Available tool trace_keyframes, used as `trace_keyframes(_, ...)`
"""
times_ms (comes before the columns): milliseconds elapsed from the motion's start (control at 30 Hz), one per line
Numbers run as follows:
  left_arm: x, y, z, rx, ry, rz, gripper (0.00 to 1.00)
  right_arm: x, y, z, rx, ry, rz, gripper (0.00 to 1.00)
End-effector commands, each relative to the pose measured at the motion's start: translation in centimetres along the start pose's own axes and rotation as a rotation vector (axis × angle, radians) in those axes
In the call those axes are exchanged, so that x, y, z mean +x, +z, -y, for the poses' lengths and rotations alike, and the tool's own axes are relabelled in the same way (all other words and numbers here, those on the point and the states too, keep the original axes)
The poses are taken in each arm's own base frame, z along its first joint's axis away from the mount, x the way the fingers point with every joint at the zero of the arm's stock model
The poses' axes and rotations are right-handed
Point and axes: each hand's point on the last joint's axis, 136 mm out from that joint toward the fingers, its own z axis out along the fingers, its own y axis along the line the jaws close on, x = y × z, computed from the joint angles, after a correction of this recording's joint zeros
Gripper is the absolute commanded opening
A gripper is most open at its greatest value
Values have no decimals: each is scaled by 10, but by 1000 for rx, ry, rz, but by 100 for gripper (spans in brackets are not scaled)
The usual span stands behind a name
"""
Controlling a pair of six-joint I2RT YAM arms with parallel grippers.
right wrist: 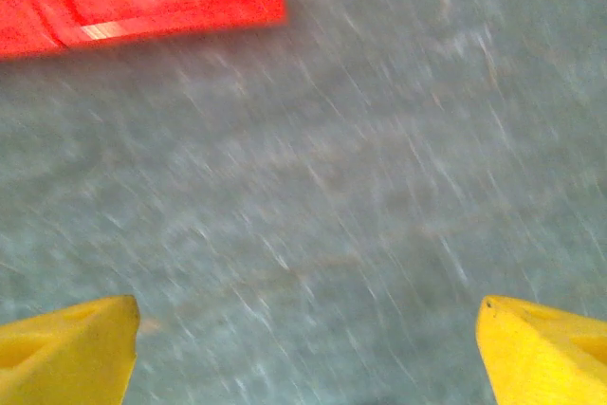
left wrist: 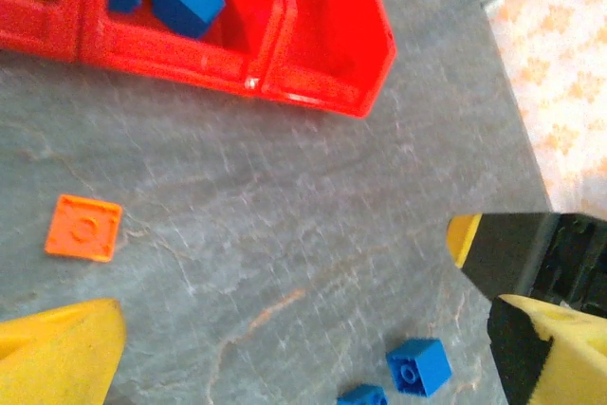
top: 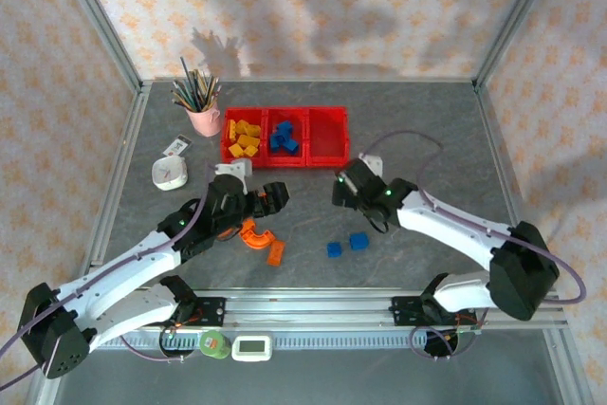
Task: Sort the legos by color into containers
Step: Pick up the lego from the bottom-center of the table.
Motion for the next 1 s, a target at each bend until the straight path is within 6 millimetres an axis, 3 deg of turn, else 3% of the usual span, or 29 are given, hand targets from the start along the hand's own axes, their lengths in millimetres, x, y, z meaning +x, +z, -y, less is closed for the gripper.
trace_keyframes(0, 8, 6, 14, 55, -33, 6, 99, 37, -3, 21, 37, 74, -83, 92)
trace_keyframes(200, 25, 18, 21, 61, -16, -35, 99, 85, 5, 16, 14, 76, -167, 91)
trace_keyframes(367, 26, 21, 22, 55, -10, -39, 99, 105, 16, 12, 9, 57, -196, 88)
trace_keyframes(533, 28, 23, 22, 51, -4, -48, 99, 104, 24, 11, 24, 15, -180, 82)
trace_keyframes(967, 24, 22, 21, 38, -1, -30, 99, 96, 30, 14, 66, -18, -142, 49)
